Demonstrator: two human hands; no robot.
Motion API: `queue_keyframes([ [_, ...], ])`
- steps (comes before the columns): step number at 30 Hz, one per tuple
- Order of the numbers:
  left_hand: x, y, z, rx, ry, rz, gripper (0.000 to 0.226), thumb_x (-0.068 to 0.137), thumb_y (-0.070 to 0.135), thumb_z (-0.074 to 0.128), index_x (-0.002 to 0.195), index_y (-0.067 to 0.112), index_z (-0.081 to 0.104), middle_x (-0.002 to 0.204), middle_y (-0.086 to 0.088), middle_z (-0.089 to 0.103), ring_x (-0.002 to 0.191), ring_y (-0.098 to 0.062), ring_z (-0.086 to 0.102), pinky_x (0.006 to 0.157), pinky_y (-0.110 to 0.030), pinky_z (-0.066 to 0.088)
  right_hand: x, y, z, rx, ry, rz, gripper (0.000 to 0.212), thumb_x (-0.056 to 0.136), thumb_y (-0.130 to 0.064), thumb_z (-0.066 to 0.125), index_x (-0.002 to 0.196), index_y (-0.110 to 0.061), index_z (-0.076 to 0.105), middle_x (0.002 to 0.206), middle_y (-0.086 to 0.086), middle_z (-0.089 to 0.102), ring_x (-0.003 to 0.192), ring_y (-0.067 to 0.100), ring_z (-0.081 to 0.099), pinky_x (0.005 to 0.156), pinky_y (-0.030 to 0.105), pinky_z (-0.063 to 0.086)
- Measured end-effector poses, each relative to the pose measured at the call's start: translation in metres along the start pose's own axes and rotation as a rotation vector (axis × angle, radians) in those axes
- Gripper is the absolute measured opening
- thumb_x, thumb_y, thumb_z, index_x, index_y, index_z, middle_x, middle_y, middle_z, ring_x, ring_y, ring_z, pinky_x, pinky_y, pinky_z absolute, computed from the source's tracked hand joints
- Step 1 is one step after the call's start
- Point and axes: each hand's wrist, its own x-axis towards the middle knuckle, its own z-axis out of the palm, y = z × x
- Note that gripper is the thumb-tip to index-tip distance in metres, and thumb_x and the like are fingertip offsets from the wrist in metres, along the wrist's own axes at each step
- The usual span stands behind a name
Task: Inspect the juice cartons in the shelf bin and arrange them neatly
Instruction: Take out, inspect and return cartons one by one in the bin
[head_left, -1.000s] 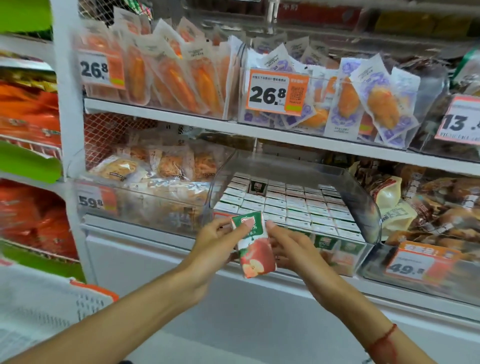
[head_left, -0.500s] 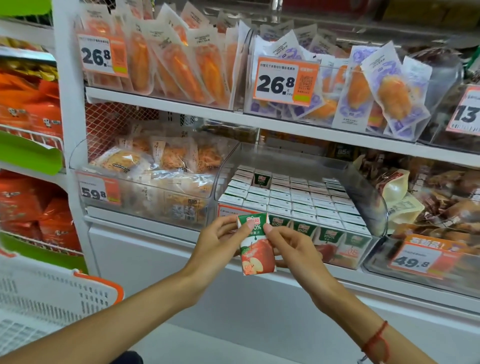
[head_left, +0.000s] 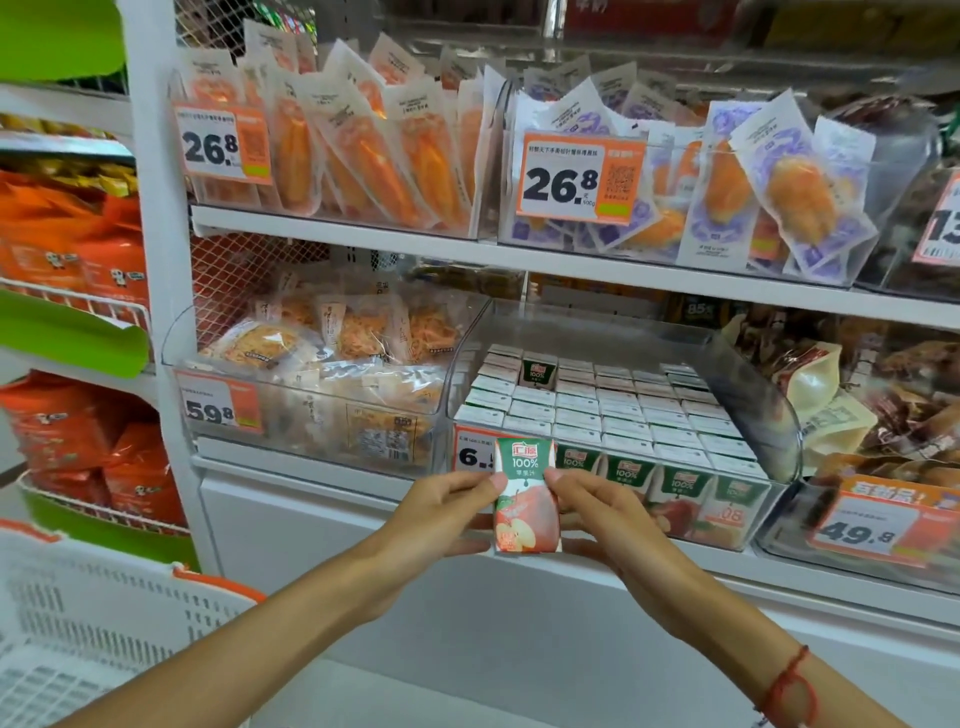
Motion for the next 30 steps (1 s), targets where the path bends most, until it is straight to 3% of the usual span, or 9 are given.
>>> queue_keyframes([
  [2, 0.001, 0.0, 0.001, -0.023, 0.026, 0.021, 0.032, 0.099, 0.033, 0.052, 0.125, 0.018, 0.063, 0.113, 0.001, 0.073, 0.102, -0.012, 0.07, 0.088, -0.026, 0.057, 0.0, -0.002, -0.004, -0.01, -0.086, 0.008, 0.026, 0.093, -0.032, 0.06, 0.118, -0.03, 0.065, 0.109, -0.006, 0.073, 0.102, 0.008, 0.068, 0.091, 0.029, 0.052],
  [5, 0.002, 0.001, 0.002, -0.059, 0.069, 0.016, 0.027, 0.1, 0.033, 0.049, 0.118, 0.02, 0.065, 0.106, 0.002, 0.075, 0.096, -0.009, 0.071, 0.081, -0.021, 0.058, -0.001, -0.006, -0.007, -0.027, -0.173, 0.029, 0.036, 0.088, -0.023, 0.068, 0.123, -0.031, 0.062, 0.114, -0.003, 0.072, 0.107, 0.011, 0.067, 0.097, 0.033, 0.052],
  [10, 0.004, 0.0, 0.0, -0.112, 0.057, -0.01, 0.023, 0.1, 0.032, 0.05, 0.114, 0.023, 0.066, 0.108, -0.001, 0.075, 0.1, -0.013, 0.071, 0.082, -0.021, 0.057, 0.002, -0.004, -0.004, -0.042, -0.046, -0.028, 0.04, 0.076, -0.019, 0.081, 0.113, -0.028, 0.067, 0.092, -0.005, 0.075, 0.088, 0.008, 0.071, 0.077, 0.018, 0.055],
  [13, 0.009, -0.001, -0.001, -0.087, 0.119, 0.033, 0.021, 0.096, 0.028, 0.059, 0.114, 0.02, 0.067, 0.106, -0.002, 0.075, 0.099, -0.013, 0.071, 0.087, -0.028, 0.057, 0.002, -0.002, -0.002, -0.255, 0.125, -0.12, 0.049, 0.069, -0.028, 0.086, 0.114, -0.03, 0.066, 0.084, -0.01, 0.073, 0.078, 0.001, 0.066, 0.072, 0.015, 0.054],
  [18, 0.011, -0.003, 0.007, -0.057, 0.171, 0.054, 0.028, 0.077, 0.041, 0.077, 0.1, 0.027, 0.07, 0.088, 0.011, 0.076, 0.081, -0.003, 0.072, 0.064, -0.015, 0.056, -0.006, 0.007, 0.01, -0.6, 0.196, -0.364, 0.056, 0.064, -0.044, 0.084, 0.109, -0.042, 0.052, 0.086, -0.021, 0.064, 0.085, -0.003, 0.059, 0.07, 0.017, 0.053],
  [20, 0.012, -0.003, 0.004, -0.029, 0.211, 0.049, 0.031, 0.075, 0.04, 0.08, 0.101, 0.025, 0.07, 0.089, 0.01, 0.076, 0.081, -0.003, 0.072, 0.067, -0.017, 0.055, -0.006, 0.01, 0.013, -0.662, 0.159, -0.395, 0.059, 0.064, -0.045, 0.084, 0.11, -0.043, 0.047, 0.091, -0.022, 0.062, 0.09, -0.002, 0.057, 0.074, 0.018, 0.052],
  [22, 0.013, -0.002, -0.002, -0.012, 0.185, 0.058, 0.032, 0.077, 0.037, 0.079, 0.105, 0.025, 0.071, 0.096, 0.009, 0.076, 0.088, -0.005, 0.072, 0.079, -0.022, 0.055, -0.004, 0.008, 0.011, -0.565, 0.113, -0.362, 0.05, 0.068, -0.043, 0.082, 0.108, -0.038, 0.052, 0.094, -0.019, 0.064, 0.092, 0.001, 0.059, 0.077, 0.018, 0.052],
  [25, 0.012, 0.001, -0.008, 0.051, 0.145, 0.091, 0.036, 0.077, 0.038, 0.077, 0.111, 0.028, 0.071, 0.106, 0.01, 0.074, 0.106, -0.007, 0.066, 0.099, -0.031, 0.049, 0.0, 0.0, 0.003, -0.298, 0.041, -0.258, 0.019, 0.085, -0.034, 0.071, 0.102, -0.028, 0.066, 0.096, -0.016, 0.07, 0.093, 0.002, 0.064, 0.081, 0.017, 0.051],
  [30, 0.012, -0.002, -0.006, 0.047, 0.09, 0.114, 0.052, 0.062, 0.051, 0.073, 0.109, 0.029, 0.07, 0.104, 0.011, 0.075, 0.108, -0.008, 0.065, 0.102, -0.032, 0.047, 0.002, -0.002, -0.008, -0.134, -0.089, -0.042, 0.037, 0.085, -0.027, 0.07, 0.121, -0.021, 0.063, 0.115, -0.004, 0.071, 0.107, 0.007, 0.066, 0.099, 0.027, 0.05],
])
